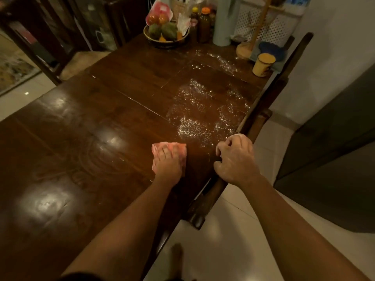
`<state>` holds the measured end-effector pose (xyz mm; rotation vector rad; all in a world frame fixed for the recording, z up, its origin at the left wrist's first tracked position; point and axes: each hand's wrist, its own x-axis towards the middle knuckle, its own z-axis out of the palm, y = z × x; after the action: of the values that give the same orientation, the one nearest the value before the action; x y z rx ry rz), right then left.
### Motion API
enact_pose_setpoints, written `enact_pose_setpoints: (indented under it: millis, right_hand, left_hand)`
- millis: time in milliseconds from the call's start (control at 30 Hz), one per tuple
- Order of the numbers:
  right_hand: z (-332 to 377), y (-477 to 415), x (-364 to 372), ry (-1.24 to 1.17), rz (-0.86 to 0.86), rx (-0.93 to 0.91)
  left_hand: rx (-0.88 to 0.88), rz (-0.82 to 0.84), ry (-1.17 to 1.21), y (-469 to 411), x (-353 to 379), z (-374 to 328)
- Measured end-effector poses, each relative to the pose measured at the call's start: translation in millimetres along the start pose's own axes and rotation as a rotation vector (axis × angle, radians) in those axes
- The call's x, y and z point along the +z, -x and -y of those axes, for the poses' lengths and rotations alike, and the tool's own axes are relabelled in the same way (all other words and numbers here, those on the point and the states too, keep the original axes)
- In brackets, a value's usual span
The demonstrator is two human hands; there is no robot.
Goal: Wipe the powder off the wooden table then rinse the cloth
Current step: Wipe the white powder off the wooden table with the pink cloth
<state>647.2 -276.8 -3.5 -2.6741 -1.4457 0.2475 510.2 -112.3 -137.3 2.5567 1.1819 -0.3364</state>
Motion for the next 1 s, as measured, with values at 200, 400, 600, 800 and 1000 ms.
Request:
enact_pose_setpoints:
  millis: [200,400,600,800,1000]
  right_hand:
    - [-46.7,-25.8,-4.6,0.023,-0.036,-0.121]
    - [-82.2,-62.5,-14.0,-0.004,-0.029,-0.053]
    - [-82.3,-61.2,-12.4,-0.052,-0.1,-0.07]
    - [-87.0,-65.9,-5.4,-0.093,-0.155,-0.106]
    - [-86.9,-64.5,-6.1,-0.096,-0.183,-0.122]
  left_hand:
    - [0.086,0.036,-0.051,-69.1,-39.8,-10.6]
    - [0.421,-0.09,0.063,-66.2,-22.4,-44.4]
    - [0.532,-0.121,0.174,-24.9,-23.1,15.6]
    - [-0.033,-0.129,0.095,-64.7,-24.0,-57.4]
    - [0.614,0.039,0.106,-52.0,-21.7,-85.6]
